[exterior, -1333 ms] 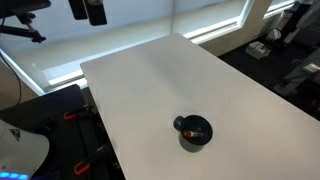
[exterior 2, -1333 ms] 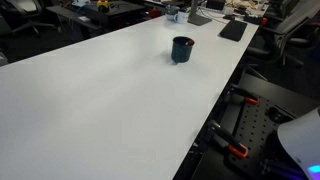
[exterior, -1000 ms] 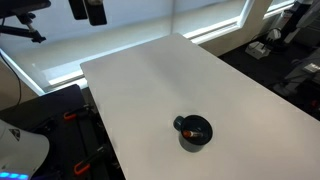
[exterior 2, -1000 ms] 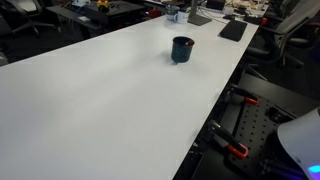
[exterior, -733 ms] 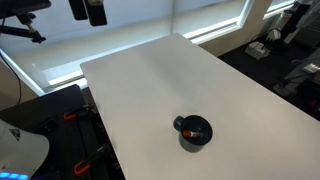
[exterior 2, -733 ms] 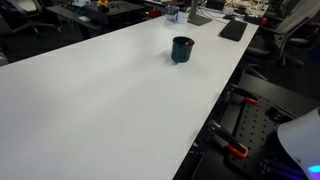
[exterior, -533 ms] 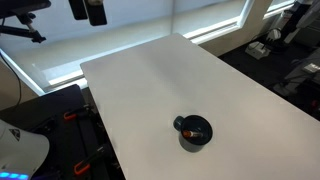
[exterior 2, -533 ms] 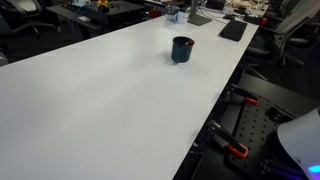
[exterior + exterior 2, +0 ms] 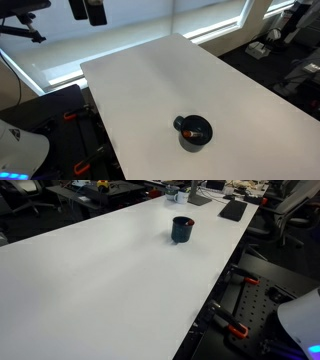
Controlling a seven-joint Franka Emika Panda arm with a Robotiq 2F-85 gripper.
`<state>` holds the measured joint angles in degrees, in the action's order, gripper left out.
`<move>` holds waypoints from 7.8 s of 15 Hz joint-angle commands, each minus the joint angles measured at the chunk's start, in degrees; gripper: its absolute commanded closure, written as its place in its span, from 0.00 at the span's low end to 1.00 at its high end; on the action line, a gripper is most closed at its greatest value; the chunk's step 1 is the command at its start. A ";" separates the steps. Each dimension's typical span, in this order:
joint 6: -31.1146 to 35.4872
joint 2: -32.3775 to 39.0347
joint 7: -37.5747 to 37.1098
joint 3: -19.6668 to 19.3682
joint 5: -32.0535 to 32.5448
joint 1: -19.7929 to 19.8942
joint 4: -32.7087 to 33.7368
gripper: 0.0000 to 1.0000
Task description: Remove the marker from the mug
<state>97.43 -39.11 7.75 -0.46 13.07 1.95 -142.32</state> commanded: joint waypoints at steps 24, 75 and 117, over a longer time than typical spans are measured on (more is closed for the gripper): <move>7.56 10.27 -3.61 -2.61 0.37 1.39 0.76 0.00; 14.48 61.63 -27.61 -9.36 6.06 4.51 29.12 0.00; 15.78 70.55 -27.47 -11.73 5.21 4.75 33.80 0.76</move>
<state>113.23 31.37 -20.54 -11.63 18.94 7.13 -108.42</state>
